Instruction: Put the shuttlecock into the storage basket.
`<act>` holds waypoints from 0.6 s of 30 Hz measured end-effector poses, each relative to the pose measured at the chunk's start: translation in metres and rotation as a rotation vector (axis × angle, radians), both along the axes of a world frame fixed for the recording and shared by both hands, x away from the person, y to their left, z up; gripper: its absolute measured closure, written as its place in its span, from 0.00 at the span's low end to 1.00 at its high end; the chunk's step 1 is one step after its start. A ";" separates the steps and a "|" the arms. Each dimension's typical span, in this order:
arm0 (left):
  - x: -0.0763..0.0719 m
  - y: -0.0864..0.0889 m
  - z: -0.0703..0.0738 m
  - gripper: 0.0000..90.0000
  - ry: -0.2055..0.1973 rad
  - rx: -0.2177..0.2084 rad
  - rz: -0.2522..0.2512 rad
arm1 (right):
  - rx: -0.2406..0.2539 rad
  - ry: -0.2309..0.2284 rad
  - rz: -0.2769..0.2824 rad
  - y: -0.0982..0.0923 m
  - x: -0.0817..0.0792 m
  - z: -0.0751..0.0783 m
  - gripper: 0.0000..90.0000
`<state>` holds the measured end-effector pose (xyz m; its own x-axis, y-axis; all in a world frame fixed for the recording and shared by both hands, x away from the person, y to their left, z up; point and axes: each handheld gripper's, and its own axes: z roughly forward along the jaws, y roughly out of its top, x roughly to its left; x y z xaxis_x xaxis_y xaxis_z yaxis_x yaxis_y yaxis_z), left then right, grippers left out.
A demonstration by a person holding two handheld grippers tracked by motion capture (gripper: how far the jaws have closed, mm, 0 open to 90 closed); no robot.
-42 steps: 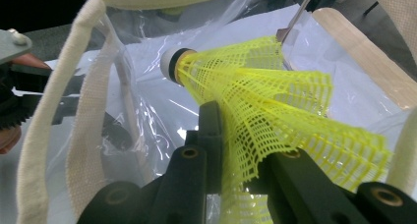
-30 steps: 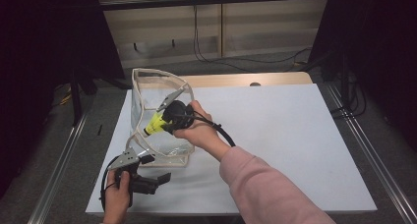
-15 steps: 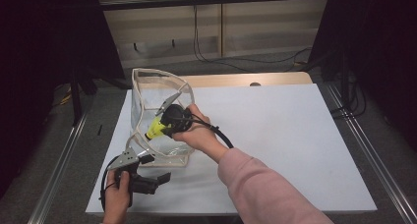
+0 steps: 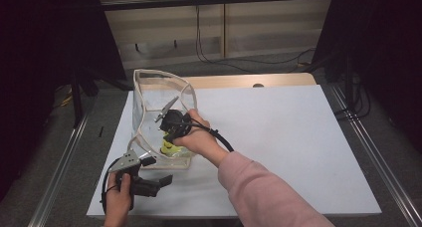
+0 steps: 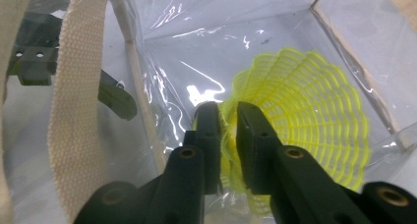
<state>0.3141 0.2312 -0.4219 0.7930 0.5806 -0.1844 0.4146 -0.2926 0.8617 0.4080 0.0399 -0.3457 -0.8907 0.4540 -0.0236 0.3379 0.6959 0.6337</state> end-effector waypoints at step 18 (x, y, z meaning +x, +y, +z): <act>0.000 0.000 0.000 0.03 0.001 0.001 0.003 | 0.059 0.004 -0.049 -0.019 -0.004 0.021 0.52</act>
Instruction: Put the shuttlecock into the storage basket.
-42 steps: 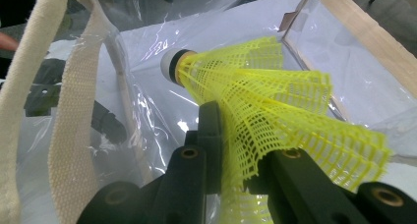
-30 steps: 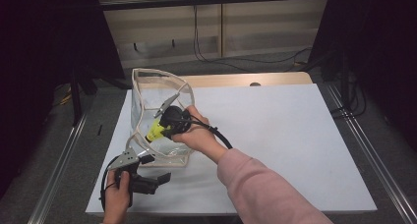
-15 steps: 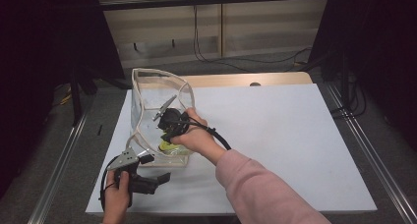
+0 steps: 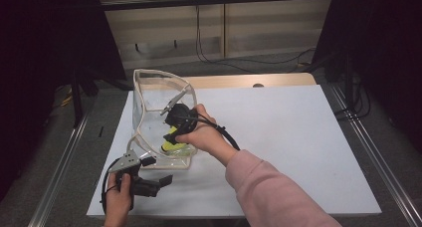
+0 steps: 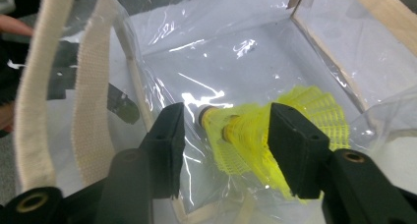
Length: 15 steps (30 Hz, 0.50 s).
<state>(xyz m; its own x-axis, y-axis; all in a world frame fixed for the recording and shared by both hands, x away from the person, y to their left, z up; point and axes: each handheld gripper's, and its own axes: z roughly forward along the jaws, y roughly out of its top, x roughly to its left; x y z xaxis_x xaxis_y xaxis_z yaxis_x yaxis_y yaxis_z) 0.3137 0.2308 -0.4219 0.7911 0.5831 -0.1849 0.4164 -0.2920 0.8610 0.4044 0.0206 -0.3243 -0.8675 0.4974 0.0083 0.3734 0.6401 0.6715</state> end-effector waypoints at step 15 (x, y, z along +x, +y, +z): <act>-0.002 0.003 0.000 0.03 0.003 0.017 0.004 | 0.119 -0.041 0.050 -0.028 -0.012 0.021 0.34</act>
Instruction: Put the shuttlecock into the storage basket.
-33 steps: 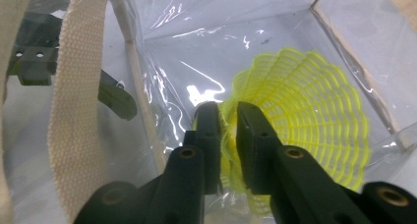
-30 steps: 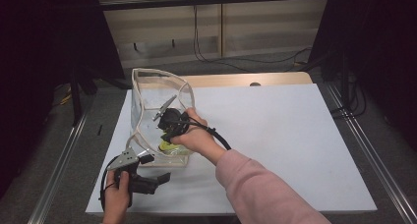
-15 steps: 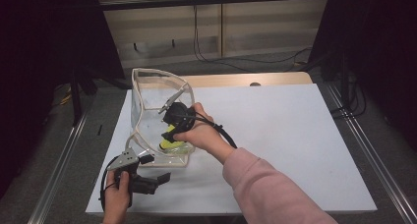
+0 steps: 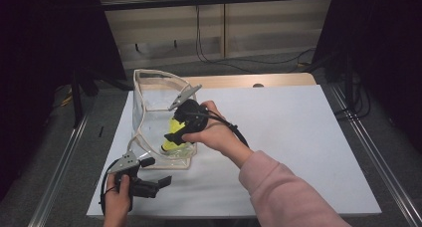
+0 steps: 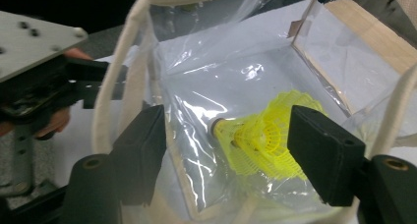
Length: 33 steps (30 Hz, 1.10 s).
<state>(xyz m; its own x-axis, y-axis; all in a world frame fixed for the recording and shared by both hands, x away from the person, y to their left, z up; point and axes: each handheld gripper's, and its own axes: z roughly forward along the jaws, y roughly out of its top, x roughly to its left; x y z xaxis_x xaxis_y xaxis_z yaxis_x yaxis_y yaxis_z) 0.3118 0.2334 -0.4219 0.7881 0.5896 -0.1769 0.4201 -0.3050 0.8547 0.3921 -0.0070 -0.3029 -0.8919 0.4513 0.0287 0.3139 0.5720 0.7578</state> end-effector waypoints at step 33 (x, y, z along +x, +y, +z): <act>-0.002 0.001 0.000 0.03 0.004 0.000 0.014 | 0.211 -0.019 -0.113 -0.134 -0.029 -0.014 0.18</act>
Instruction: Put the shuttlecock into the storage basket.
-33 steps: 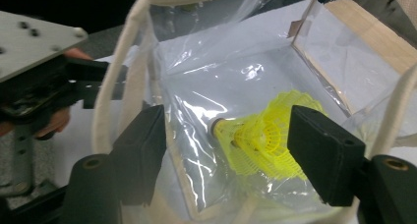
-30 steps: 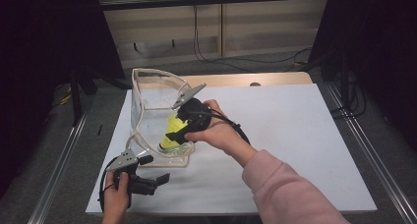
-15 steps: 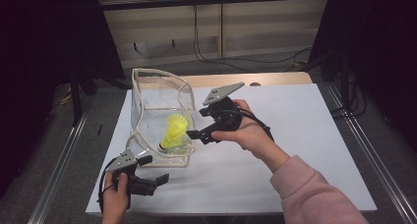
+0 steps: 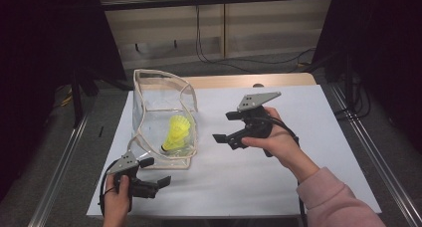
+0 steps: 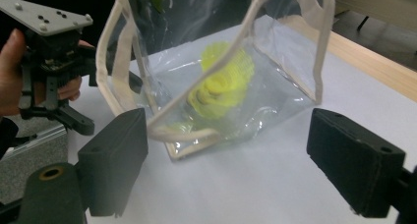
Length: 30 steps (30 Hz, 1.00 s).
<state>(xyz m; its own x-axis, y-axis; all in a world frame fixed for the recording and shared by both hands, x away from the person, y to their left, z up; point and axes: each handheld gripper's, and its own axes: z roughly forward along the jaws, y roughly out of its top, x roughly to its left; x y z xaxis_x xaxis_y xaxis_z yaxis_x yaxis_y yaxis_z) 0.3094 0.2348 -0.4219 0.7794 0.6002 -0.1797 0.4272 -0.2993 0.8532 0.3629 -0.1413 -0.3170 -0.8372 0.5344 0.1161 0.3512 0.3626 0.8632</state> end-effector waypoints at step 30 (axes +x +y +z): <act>-0.001 -0.001 0.001 0.03 0.000 -0.006 0.009 | -0.008 0.003 -0.119 -0.087 -0.025 -0.068 0.14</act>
